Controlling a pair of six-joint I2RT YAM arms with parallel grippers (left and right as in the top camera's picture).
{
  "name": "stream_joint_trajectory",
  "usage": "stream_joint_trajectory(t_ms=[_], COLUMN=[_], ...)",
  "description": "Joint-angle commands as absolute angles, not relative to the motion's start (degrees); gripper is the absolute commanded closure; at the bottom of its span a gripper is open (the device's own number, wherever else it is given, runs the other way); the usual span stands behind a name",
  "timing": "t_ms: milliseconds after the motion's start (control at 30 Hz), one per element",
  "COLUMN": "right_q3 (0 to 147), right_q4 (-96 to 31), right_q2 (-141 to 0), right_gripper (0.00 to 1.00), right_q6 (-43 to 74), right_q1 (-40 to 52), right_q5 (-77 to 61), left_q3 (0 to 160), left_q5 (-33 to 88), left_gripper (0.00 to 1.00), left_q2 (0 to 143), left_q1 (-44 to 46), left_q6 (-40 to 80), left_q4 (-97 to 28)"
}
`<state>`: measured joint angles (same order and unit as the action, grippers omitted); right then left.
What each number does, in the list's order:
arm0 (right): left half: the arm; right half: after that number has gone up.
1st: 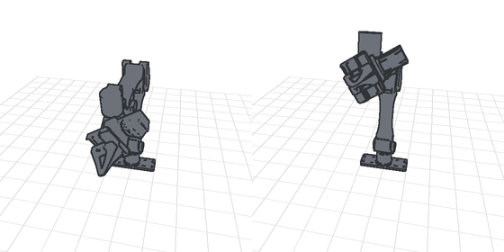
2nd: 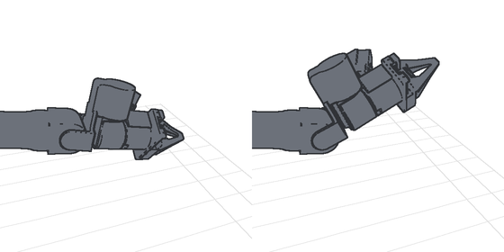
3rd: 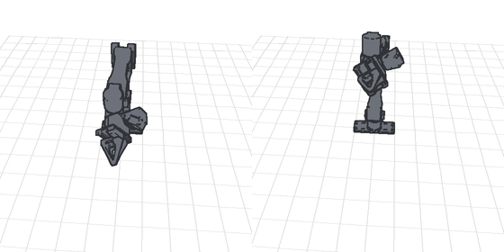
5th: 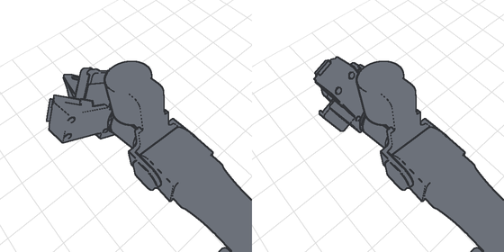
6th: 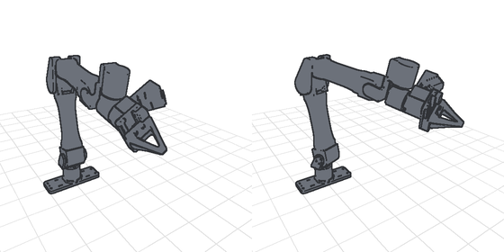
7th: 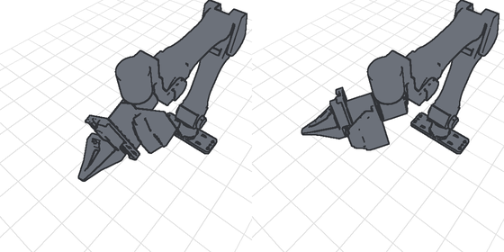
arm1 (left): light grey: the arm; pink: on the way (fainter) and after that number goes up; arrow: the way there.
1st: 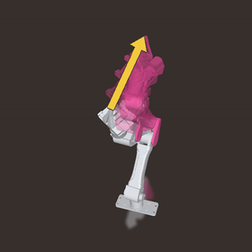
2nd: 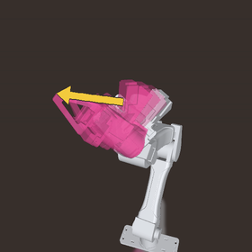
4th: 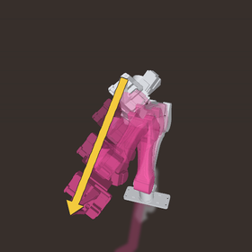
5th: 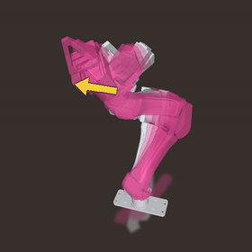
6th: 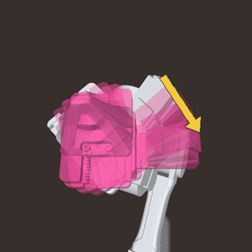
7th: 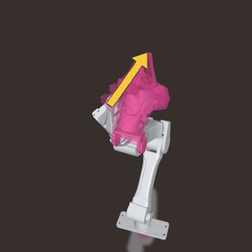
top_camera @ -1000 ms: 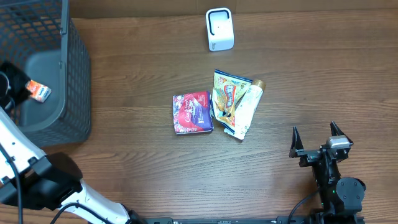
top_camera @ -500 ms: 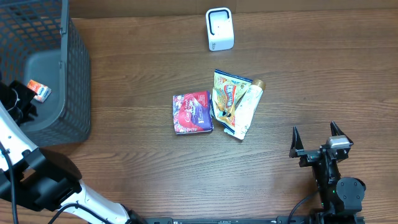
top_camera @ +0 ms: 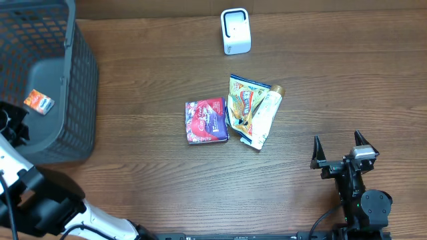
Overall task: Scan the item barcode
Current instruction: 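Reach the left gripper into the basket toward the small orange box, then grasp the small orange box with the left gripper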
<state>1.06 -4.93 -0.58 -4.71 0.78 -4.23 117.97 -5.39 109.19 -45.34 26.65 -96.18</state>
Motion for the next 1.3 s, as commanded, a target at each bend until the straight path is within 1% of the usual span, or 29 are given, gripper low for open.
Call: stream_joint_trajectory(t_ms=[0,167,367,500,567,667,833,900,1000,1033,1067,1100,1167,1233,1267], right_q3=[0.5,0.5,0.5,0.5,0.5,0.5,0.5,0.5,0.5,0.5,0.5,0.5,0.5,0.5,0.5], right_q4=[-4.6,-4.6,-4.6,-4.6,-4.6,-4.6,-4.6,-4.6,-4.6,-4.6,-4.6,-4.6,-4.6,-4.6,-4.6], right_q2=[-0.2,-0.2,-0.2,-0.2,-0.2,-0.2,-0.2,-0.2,-0.2,-0.2,-0.2,-0.2,-0.2,-0.2,-0.2], right_gripper=[0.0,0.0,0.0,0.0,0.0,0.0,0.0,0.0,0.0,0.0,0.0,0.0,0.0,0.0,0.0], right_q6=[-4.5,-4.5,-4.5,-4.5,-4.5,-4.5,-4.5,-4.5,-4.5,-4.5,-4.5,-4.5,-4.5,-4.5,-4.5], right_q1=[0.6,0.6,0.6,0.6,0.6,0.6,0.6,0.6,0.6,0.6,0.6,0.6,0.6,0.6,0.6], right_q5=[-4.0,-4.0,-4.0,-4.0,-4.0,-4.0,-4.0,-4.0,-4.0,-4.0,-4.0,-4.0,-4.0,-4.0,-4.0], left_q3=[115.0,111.1,110.7,110.8,110.8,110.8,110.8,110.8,110.8,110.8,110.8,110.8,110.8,110.8,110.8], left_q5=[-6.3,-5.9,-5.8,-1.2,2.8,7.2,8.6,8.6,8.5,8.4,8.4,8.4,7.4,4.2,2.1], left_gripper=[0.96,0.96,0.96,0.96,0.96,0.96,0.96,0.94,0.74,0.7,0.63,0.51,0.22,0.04,0.0], left_q2=[104.6,99.8,96.9,96.5,96.5,96.5,96.6,96.7,97.6,98.0,98.5,99.1,100.7,102.7,103.7], left_q1=[-48.1,-49.6,-49.6,-49.6,-49.6,-49.6,-49.4,-48.9,-47.4,-46.7,-45.9,-45.2,-43.7,-42.1,-41.4], left_q6=[27.2,27.3,28.6,28.6,28.6,28.5,28.6,28.8,28.7,28.7,28.7,28.3,28.3,28.3,28.3], left_q4=[-96.8,-96.8,-94.8,-92.2,-89.4,-81.7,-68.7,-66.0,-63.3,-62.7,-62.0,-61.4,-59.6,-57.9,-57.2])
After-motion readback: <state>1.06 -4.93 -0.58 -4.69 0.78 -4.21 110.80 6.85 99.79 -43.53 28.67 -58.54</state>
